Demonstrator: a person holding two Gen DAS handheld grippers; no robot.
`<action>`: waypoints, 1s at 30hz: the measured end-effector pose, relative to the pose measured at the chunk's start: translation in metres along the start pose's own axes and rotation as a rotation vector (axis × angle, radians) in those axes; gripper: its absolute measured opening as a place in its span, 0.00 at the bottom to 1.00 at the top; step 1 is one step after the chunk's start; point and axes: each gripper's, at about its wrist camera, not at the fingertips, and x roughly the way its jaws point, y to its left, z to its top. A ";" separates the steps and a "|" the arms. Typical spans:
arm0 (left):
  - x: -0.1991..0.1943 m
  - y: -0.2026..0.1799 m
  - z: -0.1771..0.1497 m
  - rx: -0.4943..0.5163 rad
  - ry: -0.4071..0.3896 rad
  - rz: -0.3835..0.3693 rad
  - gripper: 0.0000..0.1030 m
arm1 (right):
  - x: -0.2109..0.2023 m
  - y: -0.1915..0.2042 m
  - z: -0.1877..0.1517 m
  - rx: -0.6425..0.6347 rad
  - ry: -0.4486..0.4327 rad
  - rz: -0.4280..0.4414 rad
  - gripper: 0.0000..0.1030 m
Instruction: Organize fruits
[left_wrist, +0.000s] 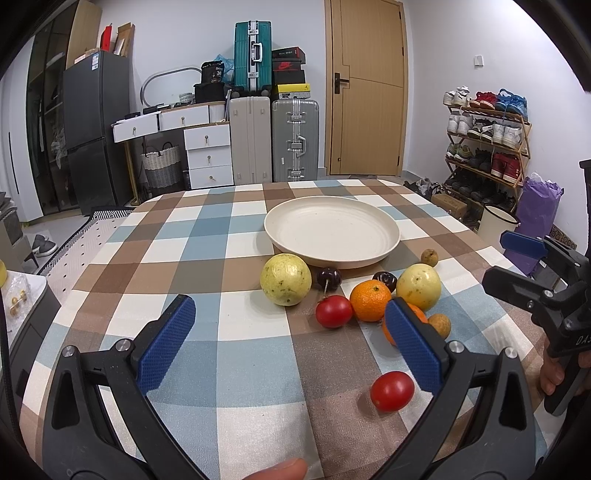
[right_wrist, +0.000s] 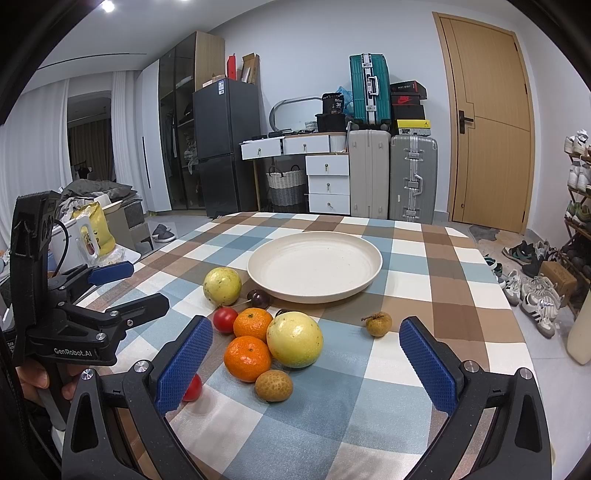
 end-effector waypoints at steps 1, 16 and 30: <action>0.001 -0.001 0.000 0.002 0.000 -0.001 0.99 | 0.000 0.000 0.000 0.000 0.001 0.000 1.00; 0.000 0.000 0.000 0.003 -0.001 0.002 0.99 | 0.000 -0.004 -0.001 0.004 0.002 -0.007 1.00; 0.012 0.006 -0.005 -0.007 0.048 -0.054 0.98 | 0.009 -0.006 -0.002 0.017 0.051 -0.035 1.00</action>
